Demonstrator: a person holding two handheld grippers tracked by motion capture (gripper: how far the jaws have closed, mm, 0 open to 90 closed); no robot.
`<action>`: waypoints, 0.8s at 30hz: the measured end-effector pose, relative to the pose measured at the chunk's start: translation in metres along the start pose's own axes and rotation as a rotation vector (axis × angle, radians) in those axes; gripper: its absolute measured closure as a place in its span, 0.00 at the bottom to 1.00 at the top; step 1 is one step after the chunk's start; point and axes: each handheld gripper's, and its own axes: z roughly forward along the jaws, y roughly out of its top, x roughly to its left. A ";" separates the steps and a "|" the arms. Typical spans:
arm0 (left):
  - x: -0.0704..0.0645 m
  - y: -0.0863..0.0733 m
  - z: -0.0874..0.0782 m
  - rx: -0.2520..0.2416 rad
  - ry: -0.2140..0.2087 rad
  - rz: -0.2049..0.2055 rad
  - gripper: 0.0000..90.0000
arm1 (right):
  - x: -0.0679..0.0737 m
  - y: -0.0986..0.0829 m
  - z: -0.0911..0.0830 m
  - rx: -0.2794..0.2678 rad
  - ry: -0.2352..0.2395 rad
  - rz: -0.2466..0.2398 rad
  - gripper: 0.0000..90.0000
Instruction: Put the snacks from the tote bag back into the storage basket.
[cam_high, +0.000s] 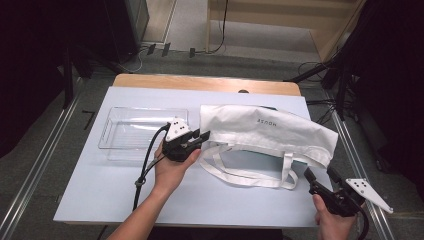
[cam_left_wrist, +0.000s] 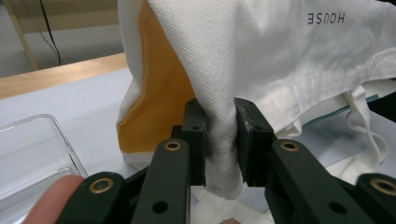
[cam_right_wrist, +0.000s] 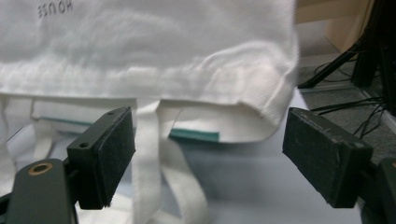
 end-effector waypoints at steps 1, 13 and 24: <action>0.000 0.000 0.000 -0.002 0.001 0.001 0.86 | 0.002 -0.004 0.000 0.010 0.003 -0.010 0.20; -0.017 -0.023 -0.017 -0.015 0.044 -0.028 0.44 | 0.020 -0.022 0.019 0.114 0.060 -0.087 0.48; -0.038 -0.047 -0.018 -0.028 0.119 -0.017 0.52 | 0.015 -0.019 0.015 0.067 0.041 -0.066 0.78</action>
